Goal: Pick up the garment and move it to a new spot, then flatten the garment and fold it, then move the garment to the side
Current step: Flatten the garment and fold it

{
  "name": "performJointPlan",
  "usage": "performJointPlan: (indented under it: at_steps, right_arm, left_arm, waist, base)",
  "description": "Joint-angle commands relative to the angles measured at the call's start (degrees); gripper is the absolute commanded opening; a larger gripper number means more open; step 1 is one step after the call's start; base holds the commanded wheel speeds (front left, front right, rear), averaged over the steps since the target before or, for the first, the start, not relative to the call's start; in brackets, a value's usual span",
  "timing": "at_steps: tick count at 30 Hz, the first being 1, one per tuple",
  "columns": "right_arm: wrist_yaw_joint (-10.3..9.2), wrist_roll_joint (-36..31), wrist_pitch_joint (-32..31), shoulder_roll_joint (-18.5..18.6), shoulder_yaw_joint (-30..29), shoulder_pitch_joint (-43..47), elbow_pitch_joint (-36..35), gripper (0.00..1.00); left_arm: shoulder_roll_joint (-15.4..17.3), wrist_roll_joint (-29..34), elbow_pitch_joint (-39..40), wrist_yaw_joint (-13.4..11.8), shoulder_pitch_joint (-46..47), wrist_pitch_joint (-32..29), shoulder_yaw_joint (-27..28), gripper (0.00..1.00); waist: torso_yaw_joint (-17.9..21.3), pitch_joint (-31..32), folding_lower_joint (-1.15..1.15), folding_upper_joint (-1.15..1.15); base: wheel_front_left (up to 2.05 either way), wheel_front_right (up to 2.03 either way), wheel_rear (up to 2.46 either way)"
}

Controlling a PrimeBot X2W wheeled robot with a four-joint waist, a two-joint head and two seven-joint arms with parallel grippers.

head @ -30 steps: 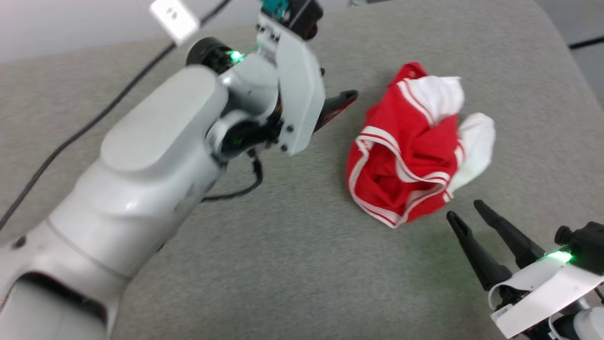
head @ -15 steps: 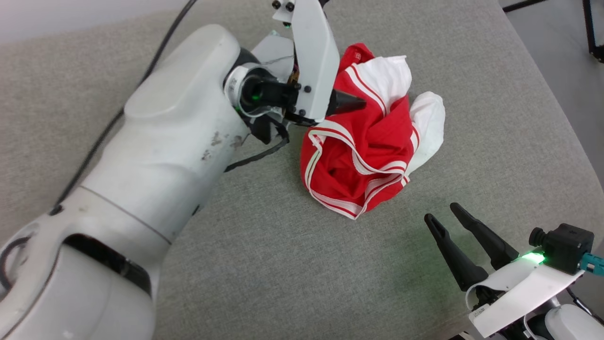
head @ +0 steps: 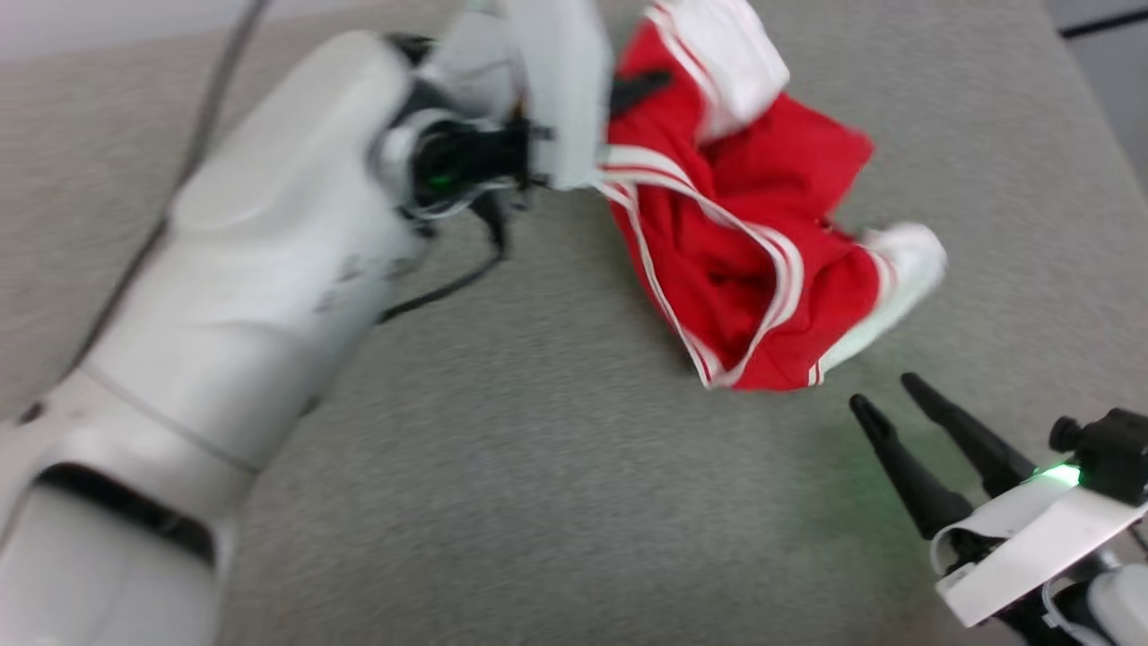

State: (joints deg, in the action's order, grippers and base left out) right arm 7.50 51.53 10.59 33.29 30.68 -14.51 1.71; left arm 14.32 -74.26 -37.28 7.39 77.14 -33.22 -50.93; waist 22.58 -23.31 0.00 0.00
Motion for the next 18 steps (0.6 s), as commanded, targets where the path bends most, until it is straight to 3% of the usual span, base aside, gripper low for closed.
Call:
performJointPlan:
  at_steps: [1,10,18]
  right_arm:
    - [-0.02,-0.5,-0.4,0.5,-0.4,0.3,-0.3,1.00]
    - [-0.01,-2.2,-6.8,3.3,-4.7,2.0,-5.3,1.00]
    - [-0.01,-4.0,-12.0,3.8,-9.2,4.3,-9.5,1.00]
  left_arm:
    - [0.8,0.1,0.5,0.1,-1.3,1.2,0.5,0.00]
    - [9.8,-0.8,3.9,-0.2,-15.9,19.8,6.0,0.00]
    - [13.5,-2.2,5.1,-1.9,-29.7,28.7,8.0,0.00]
  waist:
    - [-7.7,4.1,0.00,0.00]
    - [-19.1,6.5,0.00,0.00]
    - [-22.9,6.5,0.00,0.00]
  base:
    - [0.00,0.00,0.00]
    - [0.00,0.00,0.00]
    - [0.00,0.00,0.00]
